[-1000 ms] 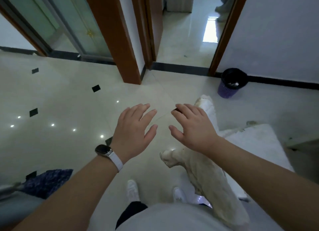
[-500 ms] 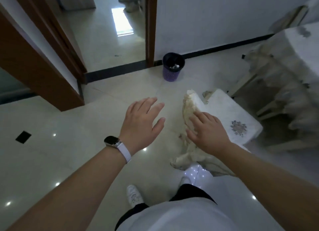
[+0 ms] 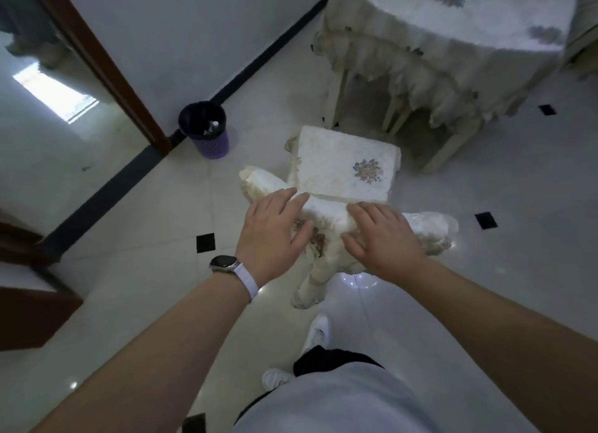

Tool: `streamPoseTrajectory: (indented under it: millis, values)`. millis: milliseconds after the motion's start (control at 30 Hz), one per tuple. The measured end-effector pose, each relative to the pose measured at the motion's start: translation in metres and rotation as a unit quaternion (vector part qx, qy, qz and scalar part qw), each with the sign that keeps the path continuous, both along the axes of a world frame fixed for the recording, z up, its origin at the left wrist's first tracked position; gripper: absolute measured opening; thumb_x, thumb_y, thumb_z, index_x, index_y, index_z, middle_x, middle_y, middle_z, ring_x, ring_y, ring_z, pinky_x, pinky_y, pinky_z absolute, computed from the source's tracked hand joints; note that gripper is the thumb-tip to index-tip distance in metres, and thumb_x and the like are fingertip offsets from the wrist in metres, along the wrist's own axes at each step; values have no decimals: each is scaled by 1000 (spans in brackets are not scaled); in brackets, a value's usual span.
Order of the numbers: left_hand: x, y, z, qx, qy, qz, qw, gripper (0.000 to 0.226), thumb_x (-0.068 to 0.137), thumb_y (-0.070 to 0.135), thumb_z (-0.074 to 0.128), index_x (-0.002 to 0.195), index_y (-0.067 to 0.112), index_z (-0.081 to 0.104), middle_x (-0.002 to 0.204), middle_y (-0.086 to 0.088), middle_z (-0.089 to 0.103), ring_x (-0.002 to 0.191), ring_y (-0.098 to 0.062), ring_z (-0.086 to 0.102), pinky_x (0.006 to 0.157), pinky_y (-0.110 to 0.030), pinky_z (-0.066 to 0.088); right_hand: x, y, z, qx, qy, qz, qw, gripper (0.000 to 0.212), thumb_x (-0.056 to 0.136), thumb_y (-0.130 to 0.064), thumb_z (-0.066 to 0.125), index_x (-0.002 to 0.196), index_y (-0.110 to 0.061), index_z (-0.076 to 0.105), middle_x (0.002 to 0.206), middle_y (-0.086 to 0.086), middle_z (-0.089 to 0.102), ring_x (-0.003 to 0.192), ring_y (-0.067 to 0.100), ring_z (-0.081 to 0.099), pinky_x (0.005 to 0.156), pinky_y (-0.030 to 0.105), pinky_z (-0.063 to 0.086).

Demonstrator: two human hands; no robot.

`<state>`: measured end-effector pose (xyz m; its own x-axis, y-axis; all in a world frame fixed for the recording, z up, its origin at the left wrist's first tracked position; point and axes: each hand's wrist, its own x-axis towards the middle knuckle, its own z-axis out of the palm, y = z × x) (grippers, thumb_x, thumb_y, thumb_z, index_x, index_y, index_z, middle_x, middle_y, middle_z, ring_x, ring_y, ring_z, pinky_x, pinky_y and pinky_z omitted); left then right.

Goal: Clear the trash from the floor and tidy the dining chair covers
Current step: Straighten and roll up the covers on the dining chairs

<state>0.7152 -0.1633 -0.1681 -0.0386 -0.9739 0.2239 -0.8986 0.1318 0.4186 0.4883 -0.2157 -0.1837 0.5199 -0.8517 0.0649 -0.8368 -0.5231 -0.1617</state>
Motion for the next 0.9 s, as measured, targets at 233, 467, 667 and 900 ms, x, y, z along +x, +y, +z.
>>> streamPoseTrajectory:
  millis: [233,467,667,900]
  values:
    - [-1,-29,-29,4,-11,-67,998,49,96,48,48,125,11,63,129,-9,61,120,-30,54,98,-52,44,-21,-5,-14,-41,-42,-33,998,54,90,-55,44,121,-14,60,116,4,65,107,26,58,92,39,39]
    - [0,-49,-36,28,-20,-115,993,65,87,67,44,128,19,61,129,0,60,125,-23,50,112,-52,26,-28,-6,-26,-71,-66,-72,993,53,87,-60,48,108,-14,64,100,4,64,94,27,59,88,40,39]
    - [7,-67,-57,-59,-15,-147,987,64,89,69,44,113,14,66,110,-4,66,107,-24,56,104,-49,31,-27,-16,-39,-152,-85,-71,982,63,91,-68,41,96,-11,68,93,6,66,84,28,59,79,40,42]
    - [11,-104,-57,-82,3,-155,984,65,92,70,38,105,14,69,104,-3,68,101,-24,58,100,-46,31,-18,-45,-31,-177,-77,-85,978,70,93,-69,37,92,-6,67,86,11,65,77,31,61,76,41,46]
